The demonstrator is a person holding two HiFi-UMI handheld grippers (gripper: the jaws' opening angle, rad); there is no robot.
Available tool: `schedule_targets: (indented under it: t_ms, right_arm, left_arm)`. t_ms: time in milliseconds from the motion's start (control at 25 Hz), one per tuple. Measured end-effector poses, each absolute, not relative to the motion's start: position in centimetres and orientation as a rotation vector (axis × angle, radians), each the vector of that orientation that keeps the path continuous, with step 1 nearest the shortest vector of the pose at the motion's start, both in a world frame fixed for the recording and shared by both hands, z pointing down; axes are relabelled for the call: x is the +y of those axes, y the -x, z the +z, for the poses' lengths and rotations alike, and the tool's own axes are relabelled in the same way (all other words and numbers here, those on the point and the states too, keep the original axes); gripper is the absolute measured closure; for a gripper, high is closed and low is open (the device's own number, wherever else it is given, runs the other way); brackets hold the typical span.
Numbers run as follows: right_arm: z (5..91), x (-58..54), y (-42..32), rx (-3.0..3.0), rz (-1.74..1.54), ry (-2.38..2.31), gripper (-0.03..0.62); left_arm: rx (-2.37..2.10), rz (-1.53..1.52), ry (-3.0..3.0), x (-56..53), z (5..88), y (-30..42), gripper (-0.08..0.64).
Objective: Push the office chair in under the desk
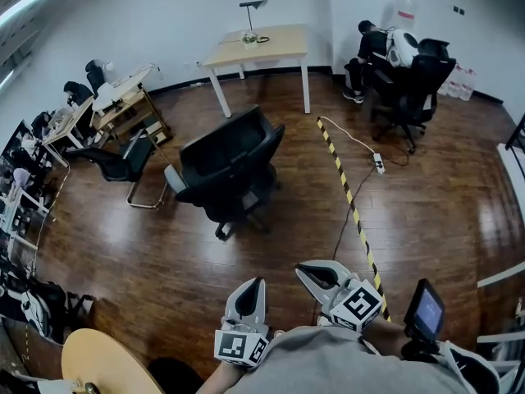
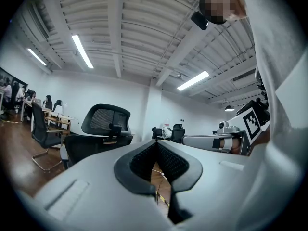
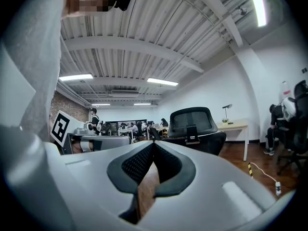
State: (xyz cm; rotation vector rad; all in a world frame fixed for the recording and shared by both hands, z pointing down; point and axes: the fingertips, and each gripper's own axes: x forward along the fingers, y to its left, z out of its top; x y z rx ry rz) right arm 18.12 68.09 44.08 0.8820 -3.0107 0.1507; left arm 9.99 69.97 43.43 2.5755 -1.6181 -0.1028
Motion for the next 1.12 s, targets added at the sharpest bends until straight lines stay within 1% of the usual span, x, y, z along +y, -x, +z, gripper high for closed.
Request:
schedule_targets:
  t_ms: [640, 880, 1120]
  right_arm:
    - [45.5, 64.6, -22.5, -3.024, 0.195, -0.734, 0.586]
    - [46.1, 61.8, -21.6, -3.014, 0.207, -0.723, 0.586]
    - [47.1, 56.7, -19.0, -2.983, 0.207, -0.757, 0.586]
  left_arm:
    - [-1.738, -0.082, -2.458, 67.5, 44.3, -14.4, 0.56]
    - [-1.771, -0.093, -2.426, 64.7, 44.7, -12.9, 0.56]
    - [-1.75, -0.109, -2.425, 59.3, 45.3, -9.6, 0.56]
